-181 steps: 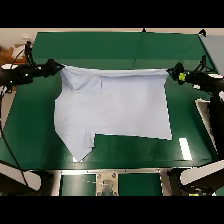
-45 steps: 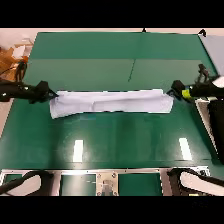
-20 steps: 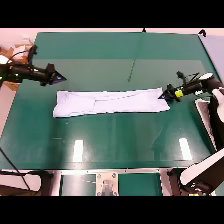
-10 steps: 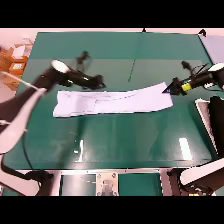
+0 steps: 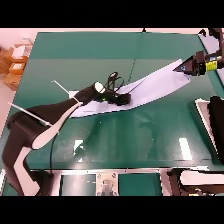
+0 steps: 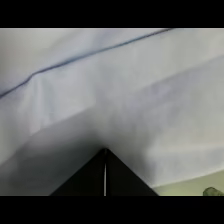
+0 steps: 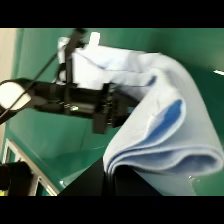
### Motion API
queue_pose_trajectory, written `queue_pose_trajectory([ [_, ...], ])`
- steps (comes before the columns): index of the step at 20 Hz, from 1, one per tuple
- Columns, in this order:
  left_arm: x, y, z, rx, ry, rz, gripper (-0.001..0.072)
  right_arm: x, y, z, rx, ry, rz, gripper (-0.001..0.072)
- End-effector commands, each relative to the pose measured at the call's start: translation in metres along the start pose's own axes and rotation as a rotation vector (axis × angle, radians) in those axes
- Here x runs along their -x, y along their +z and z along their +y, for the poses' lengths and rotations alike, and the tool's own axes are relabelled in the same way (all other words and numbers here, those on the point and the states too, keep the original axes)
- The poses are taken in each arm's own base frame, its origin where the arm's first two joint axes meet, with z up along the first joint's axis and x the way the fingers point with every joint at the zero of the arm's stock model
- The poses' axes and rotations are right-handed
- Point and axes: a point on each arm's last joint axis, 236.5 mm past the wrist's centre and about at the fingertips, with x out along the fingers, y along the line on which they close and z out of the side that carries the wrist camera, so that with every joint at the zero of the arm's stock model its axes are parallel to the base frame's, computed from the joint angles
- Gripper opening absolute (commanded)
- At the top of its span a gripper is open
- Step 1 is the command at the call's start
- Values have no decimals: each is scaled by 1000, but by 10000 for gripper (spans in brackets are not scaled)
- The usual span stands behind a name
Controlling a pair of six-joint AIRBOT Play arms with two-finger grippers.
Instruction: Fold the shirts.
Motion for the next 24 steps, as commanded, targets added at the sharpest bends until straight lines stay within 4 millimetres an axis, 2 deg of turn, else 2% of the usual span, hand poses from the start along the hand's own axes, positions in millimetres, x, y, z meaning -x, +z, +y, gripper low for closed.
queue_pose_trajectory([
  [1,-22,0,-20,-10,-43,17,23,3,-1,21,31,31,-3,15],
  [4,-14,-4,-23,-21,-60,70,23,3,-1,21,28,30,-3,15],
  [6,7,-8,-20,-14,-88,161,23,3,-1,22,24,32,-3,15],
  [7,26,-8,-15,-28,-91,218,23,2,-1,22,5,32,-1,15],
  [8,46,-7,-6,-50,-74,271,22,1,-2,24,-5,36,4,15],
  [10,101,5,36,-76,109,330,21,-11,-5,37,4,55,32,15],
  [11,137,16,66,-106,257,332,22,-21,-7,48,5,70,57,15],
  [13,213,38,106,-155,495,291,22,-52,-11,79,38,95,97,16],
  [15,285,58,127,-162,653,213,23,-94,-9,117,112,126,94,16],
  [17,345,68,136,-134,728,135,23,-149,-8,154,171,160,78,16],
  [18,368,70,137,-113,741,100,24,-180,-11,169,186,176,80,16],
  [20,406,72,139,-99,761,49,24,-256,-29,191,193,199,103,17],
  [22,434,71,143,-89,780,13,24,-343,-55,204,188,191,90,17],
  [23,443,71,146,-79,786,2,24,-387,-68,207,174,181,58,108],
  [24,450,69,150,-62,792,-3,24,-422,-82,206,148,175,38,343],
])
